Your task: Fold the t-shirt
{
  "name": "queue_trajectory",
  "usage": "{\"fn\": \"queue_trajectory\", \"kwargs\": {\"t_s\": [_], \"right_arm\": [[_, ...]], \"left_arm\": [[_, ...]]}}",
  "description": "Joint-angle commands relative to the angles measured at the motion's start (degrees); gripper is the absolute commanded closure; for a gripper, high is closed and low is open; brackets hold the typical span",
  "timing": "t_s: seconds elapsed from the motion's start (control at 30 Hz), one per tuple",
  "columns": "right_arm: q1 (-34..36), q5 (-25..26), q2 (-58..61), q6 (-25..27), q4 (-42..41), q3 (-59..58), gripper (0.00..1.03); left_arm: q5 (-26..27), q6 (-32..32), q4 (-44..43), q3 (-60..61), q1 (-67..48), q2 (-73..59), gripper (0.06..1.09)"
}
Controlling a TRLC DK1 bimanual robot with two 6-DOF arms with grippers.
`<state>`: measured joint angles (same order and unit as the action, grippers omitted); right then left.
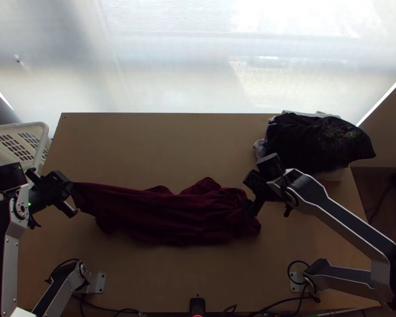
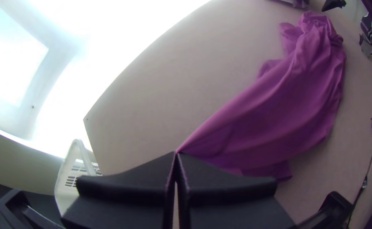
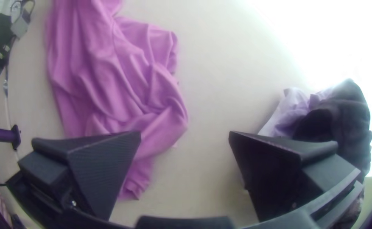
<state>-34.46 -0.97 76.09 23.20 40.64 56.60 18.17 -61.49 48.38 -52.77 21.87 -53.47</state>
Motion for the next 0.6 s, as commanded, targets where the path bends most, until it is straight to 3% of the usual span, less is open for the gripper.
{"fn": "queue_trajectory", "kwargs": {"t_s": [0.0,0.4,0.57], "right_arm": [[-0.70,-0.17,3.45,-2.20,0.14,4.75,0.07],[-5.62,-0.08,12.67,-6.15,-3.47,4.49,0.07],[-4.30,-0.08,13.73,-5.27,-6.10,1.76,0.21]], "left_arm": [[0.28,-0.20,0.22,0.30,0.10,0.30,1.04],[0.20,-1.87,0.05,0.39,1.69,0.21,1.04],[0.28,-1.96,-0.04,0.30,1.86,-0.14,1.04]]}}
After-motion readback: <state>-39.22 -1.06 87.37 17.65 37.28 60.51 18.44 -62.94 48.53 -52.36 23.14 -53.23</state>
